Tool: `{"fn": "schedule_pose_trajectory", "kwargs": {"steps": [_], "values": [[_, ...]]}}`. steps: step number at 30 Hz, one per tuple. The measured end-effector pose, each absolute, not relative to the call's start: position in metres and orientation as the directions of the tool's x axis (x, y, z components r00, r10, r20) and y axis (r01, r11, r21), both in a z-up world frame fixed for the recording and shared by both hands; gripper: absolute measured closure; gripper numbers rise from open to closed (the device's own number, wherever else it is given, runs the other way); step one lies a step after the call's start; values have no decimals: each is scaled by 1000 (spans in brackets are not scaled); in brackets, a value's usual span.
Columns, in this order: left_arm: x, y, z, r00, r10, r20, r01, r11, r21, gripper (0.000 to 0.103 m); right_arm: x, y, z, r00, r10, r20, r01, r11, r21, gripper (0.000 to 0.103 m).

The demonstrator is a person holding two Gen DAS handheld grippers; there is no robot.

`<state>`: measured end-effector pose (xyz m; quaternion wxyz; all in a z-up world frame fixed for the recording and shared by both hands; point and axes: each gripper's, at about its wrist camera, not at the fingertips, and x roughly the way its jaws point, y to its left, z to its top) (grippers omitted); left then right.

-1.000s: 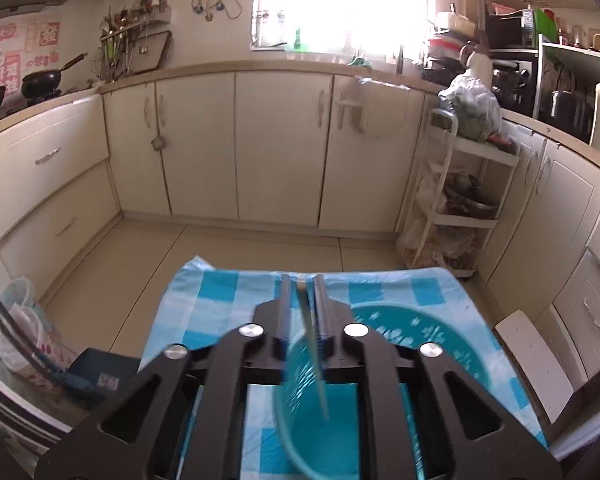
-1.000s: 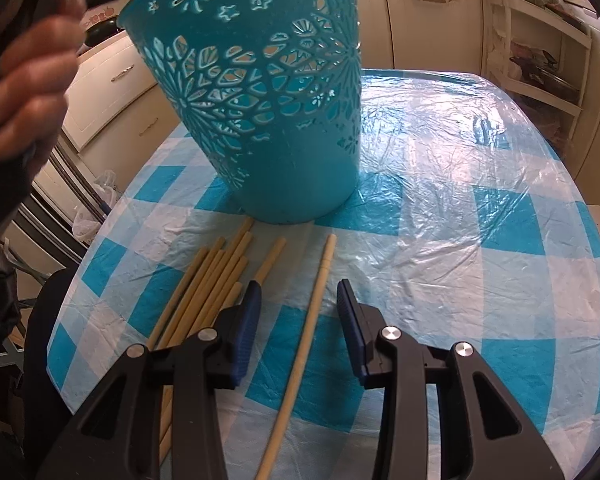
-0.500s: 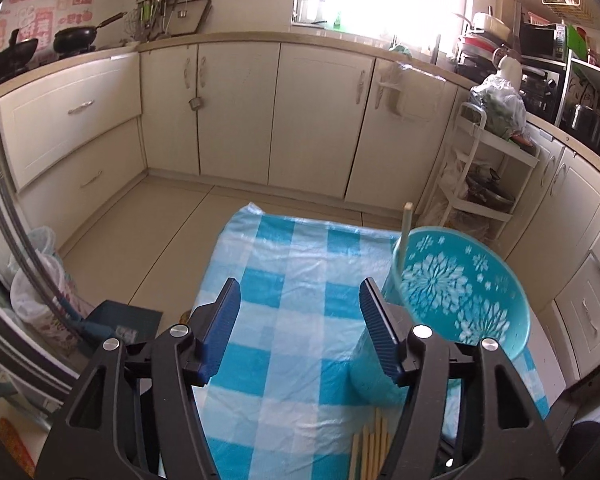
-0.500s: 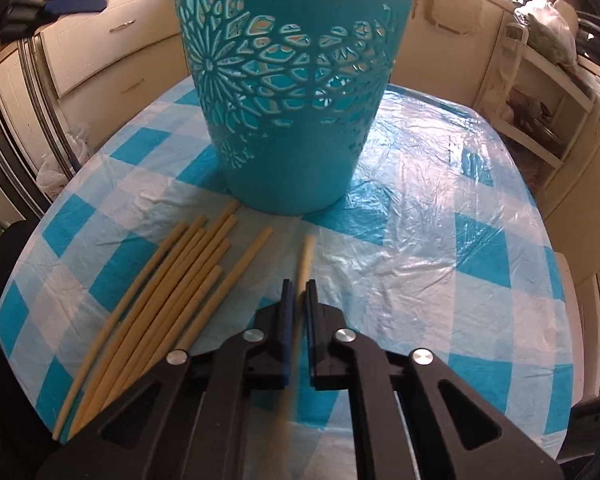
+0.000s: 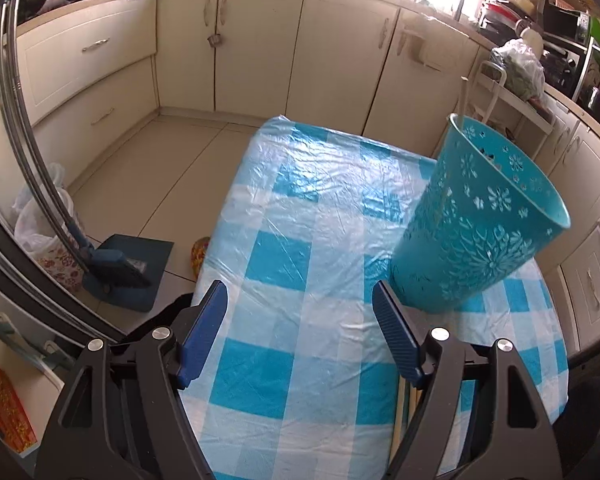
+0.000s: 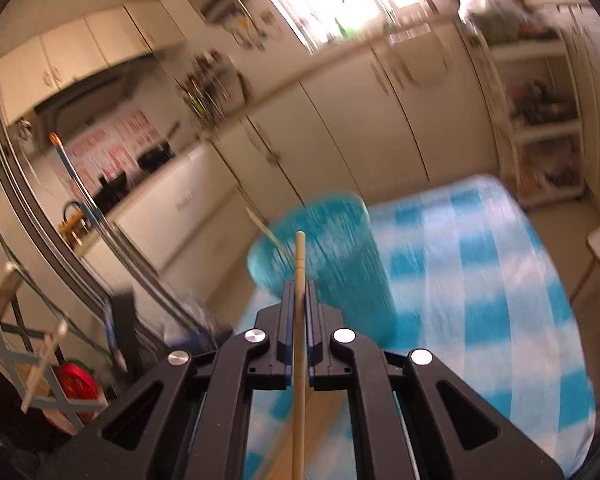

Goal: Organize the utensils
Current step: 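Close the right tool on a single wooden stick and lift it, then carry the stick over the teal basket and open the right tool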

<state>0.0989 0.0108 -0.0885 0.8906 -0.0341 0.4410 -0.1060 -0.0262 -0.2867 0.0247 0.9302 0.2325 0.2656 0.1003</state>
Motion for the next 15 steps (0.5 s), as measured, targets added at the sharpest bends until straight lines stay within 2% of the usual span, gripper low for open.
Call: {"fn": "schedule_pose_trajectory", "kwargs": {"steps": [3, 7, 11, 15], "values": [[91, 8, -88, 585, -230, -778, 172, 972, -158, 32, 1, -280, 53, 898, 257, -358, -72, 887, 456, 97], [88, 5, -85, 585, -238, -775, 182, 970, -161, 31, 47, -277, 63, 945, 133, -300, -3, 918, 396, 97], [85, 5, -87, 577, -243, -779, 184, 969, -166, 30, 77, -277, 45, 947, 39, -319, 82, 930, 358, 97], [85, 7, -94, 566, -241, -789, 179, 969, -167, 30, 88, -279, 25, 929, 12, -371, 124, 932, 340, 97]]}}
